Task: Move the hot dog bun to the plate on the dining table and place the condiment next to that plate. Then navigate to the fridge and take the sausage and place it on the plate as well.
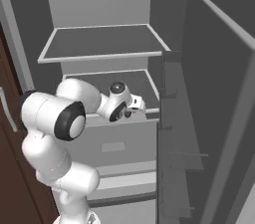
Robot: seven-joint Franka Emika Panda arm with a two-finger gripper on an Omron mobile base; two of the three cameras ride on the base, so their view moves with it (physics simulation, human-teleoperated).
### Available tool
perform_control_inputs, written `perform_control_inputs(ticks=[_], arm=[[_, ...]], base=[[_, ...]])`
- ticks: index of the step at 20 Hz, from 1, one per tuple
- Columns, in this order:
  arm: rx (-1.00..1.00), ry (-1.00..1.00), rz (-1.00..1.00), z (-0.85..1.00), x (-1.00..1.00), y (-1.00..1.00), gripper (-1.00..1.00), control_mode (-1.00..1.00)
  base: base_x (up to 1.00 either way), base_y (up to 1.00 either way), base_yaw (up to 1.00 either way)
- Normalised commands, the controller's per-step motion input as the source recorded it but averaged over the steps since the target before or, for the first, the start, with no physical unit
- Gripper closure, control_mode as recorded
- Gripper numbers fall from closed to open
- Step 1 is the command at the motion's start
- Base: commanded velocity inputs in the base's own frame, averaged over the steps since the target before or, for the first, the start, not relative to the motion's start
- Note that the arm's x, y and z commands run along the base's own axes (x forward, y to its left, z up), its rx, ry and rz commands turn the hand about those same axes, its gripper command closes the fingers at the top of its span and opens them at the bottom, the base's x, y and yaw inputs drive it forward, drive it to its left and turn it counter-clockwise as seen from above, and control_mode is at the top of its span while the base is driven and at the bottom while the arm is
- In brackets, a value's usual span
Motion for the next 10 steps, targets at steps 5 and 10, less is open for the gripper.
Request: perform_control_inputs(ticks=[5, 10], arm=[[0.0, -0.19, 0.0, 0.77, -1.0, 0.32, 1.0, -1.0], [0.0, -0.11, 0.0, 1.0, -1.0, 0.35, 1.0, -1.0]], base=[[0.0, 0.0, 0.0], [0.0, 0.0, 0.0]])
